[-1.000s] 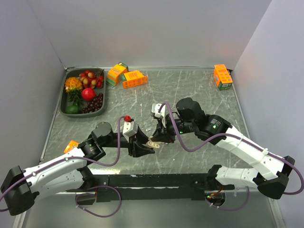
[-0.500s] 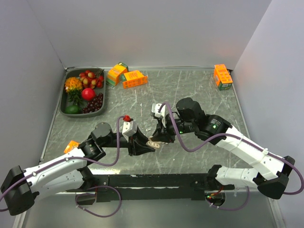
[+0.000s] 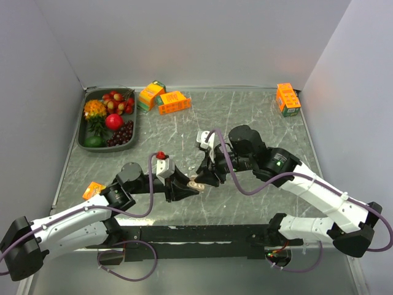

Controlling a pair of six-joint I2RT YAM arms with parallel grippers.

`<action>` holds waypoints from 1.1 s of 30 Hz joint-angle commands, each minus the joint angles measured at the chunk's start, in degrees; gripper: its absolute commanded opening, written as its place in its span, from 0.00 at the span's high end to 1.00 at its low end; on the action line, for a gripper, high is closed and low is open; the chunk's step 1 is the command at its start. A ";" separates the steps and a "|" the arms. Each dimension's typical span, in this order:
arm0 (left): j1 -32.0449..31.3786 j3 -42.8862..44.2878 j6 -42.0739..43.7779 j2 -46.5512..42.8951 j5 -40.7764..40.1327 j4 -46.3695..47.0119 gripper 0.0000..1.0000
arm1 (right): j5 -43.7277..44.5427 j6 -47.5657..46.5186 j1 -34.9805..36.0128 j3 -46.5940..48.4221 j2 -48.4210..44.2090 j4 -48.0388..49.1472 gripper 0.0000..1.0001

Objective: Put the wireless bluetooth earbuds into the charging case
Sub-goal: Adjust the charging case, then adjust the earbud at the center of the board.

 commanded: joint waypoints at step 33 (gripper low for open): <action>-3.59 -12.58 -1.61 -18.28 -34.38 9.21 0.99 | 29.99 27.93 -14.60 -14.52 16.63 11.12 0.37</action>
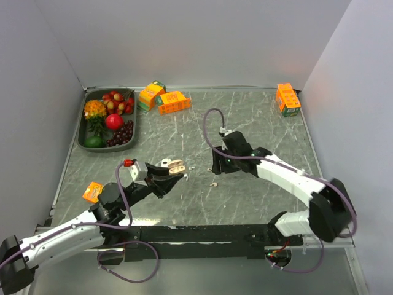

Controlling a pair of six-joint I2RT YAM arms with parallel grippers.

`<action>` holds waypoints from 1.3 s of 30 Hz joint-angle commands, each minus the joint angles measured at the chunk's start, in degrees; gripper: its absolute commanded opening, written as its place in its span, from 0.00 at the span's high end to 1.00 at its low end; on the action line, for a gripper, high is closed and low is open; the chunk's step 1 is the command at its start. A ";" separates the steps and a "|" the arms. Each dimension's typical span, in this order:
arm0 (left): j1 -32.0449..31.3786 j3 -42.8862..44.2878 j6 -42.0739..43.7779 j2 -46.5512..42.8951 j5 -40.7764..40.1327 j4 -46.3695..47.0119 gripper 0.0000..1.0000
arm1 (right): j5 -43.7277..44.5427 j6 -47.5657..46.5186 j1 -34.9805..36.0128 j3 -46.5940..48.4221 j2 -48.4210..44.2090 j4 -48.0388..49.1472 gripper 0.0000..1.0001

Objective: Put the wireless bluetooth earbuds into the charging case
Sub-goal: Adjust the earbud at the center of the board.

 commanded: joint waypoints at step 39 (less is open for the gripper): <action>-11.80 1.29 2.28 -7.43 -12.86 -8.30 0.99 | 11.72 -13.10 7.34 22.42 30.79 -7.15 0.57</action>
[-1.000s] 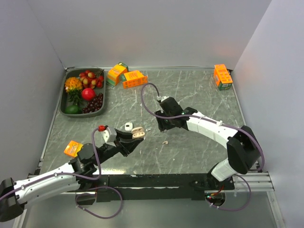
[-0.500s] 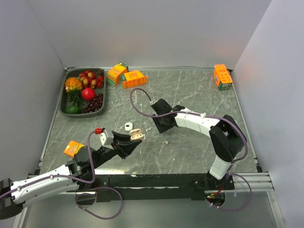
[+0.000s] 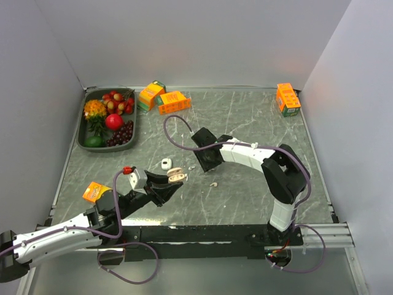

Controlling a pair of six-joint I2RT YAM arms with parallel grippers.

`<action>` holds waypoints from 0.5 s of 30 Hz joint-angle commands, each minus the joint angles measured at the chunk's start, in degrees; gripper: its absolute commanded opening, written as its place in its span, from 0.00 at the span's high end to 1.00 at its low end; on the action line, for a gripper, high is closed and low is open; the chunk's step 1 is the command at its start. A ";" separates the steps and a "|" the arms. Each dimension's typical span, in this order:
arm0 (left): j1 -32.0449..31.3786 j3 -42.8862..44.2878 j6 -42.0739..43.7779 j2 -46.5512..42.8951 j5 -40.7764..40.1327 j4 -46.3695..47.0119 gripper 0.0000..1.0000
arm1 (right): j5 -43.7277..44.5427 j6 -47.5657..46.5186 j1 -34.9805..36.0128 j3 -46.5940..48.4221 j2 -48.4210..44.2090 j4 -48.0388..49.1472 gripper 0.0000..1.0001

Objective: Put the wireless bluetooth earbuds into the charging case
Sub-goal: Adjust the earbud at the center of the board.

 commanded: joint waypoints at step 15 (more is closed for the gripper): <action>-0.86 1.29 0.68 0.31 -1.56 1.16 0.99 | -0.65 1.95 -0.26 2.53 2.80 -0.22 0.68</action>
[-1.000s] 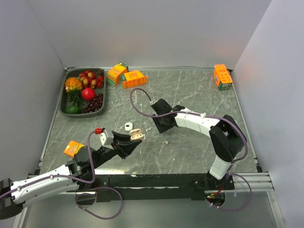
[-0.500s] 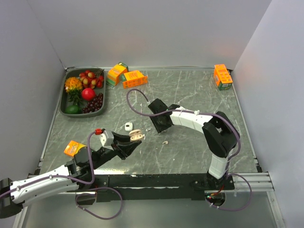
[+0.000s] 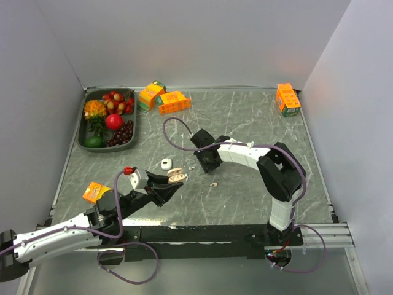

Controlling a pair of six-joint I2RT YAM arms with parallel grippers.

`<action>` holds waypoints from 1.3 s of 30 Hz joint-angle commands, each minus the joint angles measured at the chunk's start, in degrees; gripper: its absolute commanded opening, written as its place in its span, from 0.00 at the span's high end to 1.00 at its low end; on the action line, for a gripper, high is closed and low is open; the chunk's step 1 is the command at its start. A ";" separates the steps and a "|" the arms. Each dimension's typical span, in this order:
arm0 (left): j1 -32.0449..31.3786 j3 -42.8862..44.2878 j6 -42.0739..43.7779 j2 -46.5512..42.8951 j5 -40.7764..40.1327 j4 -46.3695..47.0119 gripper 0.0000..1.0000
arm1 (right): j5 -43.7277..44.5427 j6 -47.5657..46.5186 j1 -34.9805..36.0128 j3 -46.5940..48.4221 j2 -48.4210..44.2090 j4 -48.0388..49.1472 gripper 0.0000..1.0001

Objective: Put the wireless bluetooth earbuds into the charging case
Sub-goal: Adjust the earbud at the center of the board.

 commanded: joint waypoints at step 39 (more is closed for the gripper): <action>-0.90 2.34 -0.18 0.78 -3.54 1.18 0.99 | -16.64 34.57 -15.38 -7.71 -10.52 0.72 0.39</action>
